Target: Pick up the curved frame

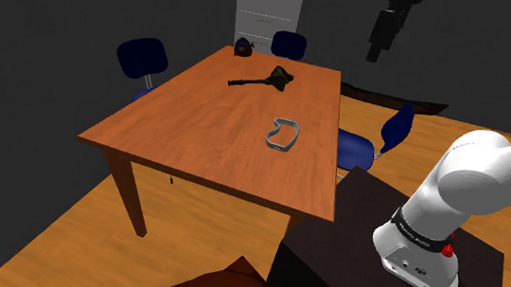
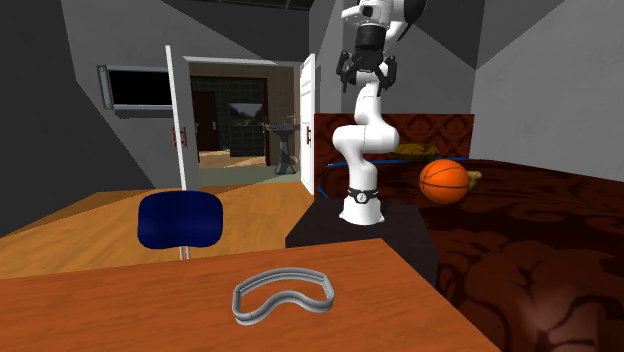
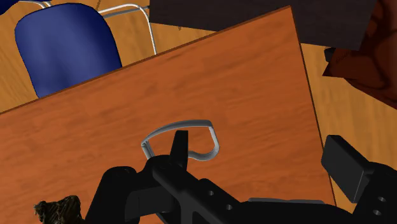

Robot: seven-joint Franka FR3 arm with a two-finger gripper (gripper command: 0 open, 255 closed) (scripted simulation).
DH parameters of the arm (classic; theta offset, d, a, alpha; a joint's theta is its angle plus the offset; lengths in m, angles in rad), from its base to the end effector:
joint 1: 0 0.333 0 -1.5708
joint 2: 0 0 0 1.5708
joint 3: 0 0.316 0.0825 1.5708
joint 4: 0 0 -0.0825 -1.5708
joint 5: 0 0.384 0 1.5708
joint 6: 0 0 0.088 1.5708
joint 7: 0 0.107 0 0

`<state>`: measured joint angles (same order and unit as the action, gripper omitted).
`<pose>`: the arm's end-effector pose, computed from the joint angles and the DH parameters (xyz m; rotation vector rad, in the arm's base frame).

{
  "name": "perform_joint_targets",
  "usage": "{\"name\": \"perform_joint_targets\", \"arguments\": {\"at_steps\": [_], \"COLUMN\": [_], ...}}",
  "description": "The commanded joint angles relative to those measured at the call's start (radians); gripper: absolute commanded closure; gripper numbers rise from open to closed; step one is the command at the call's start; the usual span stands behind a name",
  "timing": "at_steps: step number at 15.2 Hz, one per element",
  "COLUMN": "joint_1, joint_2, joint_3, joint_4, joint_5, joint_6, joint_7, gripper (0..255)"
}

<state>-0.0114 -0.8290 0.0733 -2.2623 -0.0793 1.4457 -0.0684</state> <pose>0.2810 0.0178 0.6358 3.0053 0.1452 0.0141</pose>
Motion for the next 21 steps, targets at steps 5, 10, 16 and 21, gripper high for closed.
{"name": "perform_joint_targets", "arguments": {"at_steps": [5,10,16,21], "joint_1": [-0.028,-0.062,-0.1,-0.127], "joint_2": [0.07,0.187,0.361,0.529], "joint_3": [-0.003,-0.008,-0.016,-0.027], "joint_4": [-0.066,-0.119,-0.141,-0.124], "joint_5": [0.015,0.031,0.047,0.061], "joint_6": [0.133,0.3,0.495,0.645], "joint_7": [0.065,0.142,0.227,0.291], "gripper": [0,0,0,0]}}
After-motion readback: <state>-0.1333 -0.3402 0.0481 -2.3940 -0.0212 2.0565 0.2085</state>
